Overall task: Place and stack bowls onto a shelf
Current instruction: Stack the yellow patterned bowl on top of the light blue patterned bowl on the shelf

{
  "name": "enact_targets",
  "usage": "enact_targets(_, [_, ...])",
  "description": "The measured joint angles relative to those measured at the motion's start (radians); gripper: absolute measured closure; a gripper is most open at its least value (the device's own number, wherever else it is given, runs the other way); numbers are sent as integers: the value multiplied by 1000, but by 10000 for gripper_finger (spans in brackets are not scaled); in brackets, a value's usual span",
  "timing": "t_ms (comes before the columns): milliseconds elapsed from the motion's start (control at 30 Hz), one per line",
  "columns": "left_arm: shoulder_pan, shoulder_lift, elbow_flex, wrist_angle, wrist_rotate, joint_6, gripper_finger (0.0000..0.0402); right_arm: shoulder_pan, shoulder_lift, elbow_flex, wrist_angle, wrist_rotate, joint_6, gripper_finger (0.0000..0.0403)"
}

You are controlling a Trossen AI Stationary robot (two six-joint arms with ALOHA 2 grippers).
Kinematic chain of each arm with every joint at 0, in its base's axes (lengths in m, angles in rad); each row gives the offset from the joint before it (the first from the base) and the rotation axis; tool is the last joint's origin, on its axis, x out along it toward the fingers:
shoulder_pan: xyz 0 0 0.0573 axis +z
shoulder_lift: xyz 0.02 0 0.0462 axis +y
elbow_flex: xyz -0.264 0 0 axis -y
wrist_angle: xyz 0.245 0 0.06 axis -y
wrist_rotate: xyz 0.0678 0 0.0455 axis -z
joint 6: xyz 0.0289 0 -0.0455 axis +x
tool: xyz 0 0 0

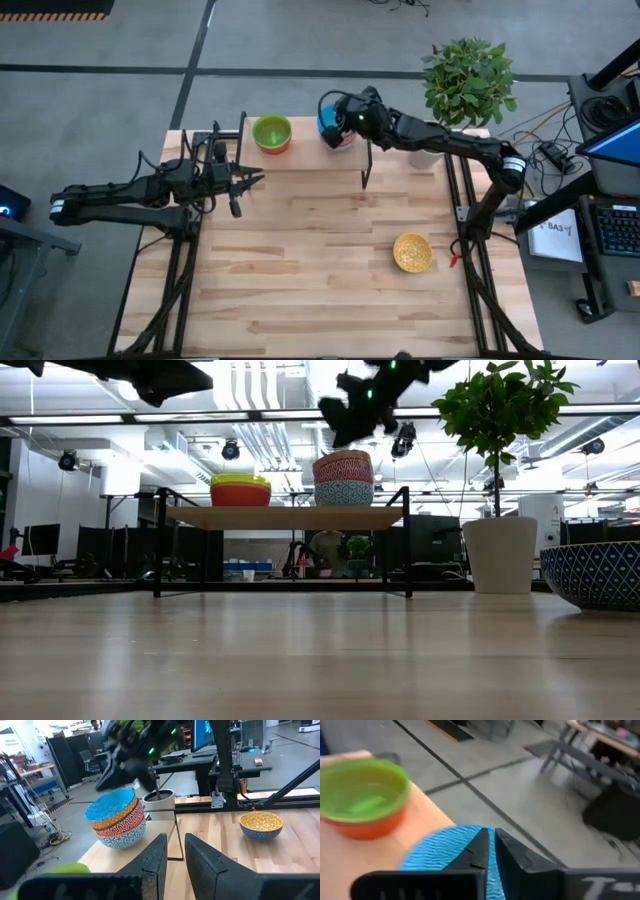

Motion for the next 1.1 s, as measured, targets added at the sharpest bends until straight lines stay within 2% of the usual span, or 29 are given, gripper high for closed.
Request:
enact_targets(167, [-2,19,-6,-20,11,-124,352,104,-70,-3,15,-92,-48,393])
enact_targets(267, [-15,38,-40,-11,90,-223,352,182,-107,-18,-21,-153,-67,394])
enact_targets(333, [-34,57,-73,31,142,-279,352,238,-123,-24,-72,-162,-75,394])
enact_targets(467, [-84,104,-109,140,160,-363,352,346,-150,-53,-153,-165,-73,394])
enact_targets(633, [-121,175,-113,272,161,-361,352,453,-201,-167,-157,-187,1,394])
enact_targets(833, [-121,258,-30,268,159,-334,352,557,-302,-316,-201,-194,84,394])
enact_targets(967, [-121,304,16,245,159,-318,352,626,-366,-418,-225,-263,142,394])
enact_targets(1100, [-121,344,57,203,159,-308,352,685,-418,-503,-227,-270,239,394])
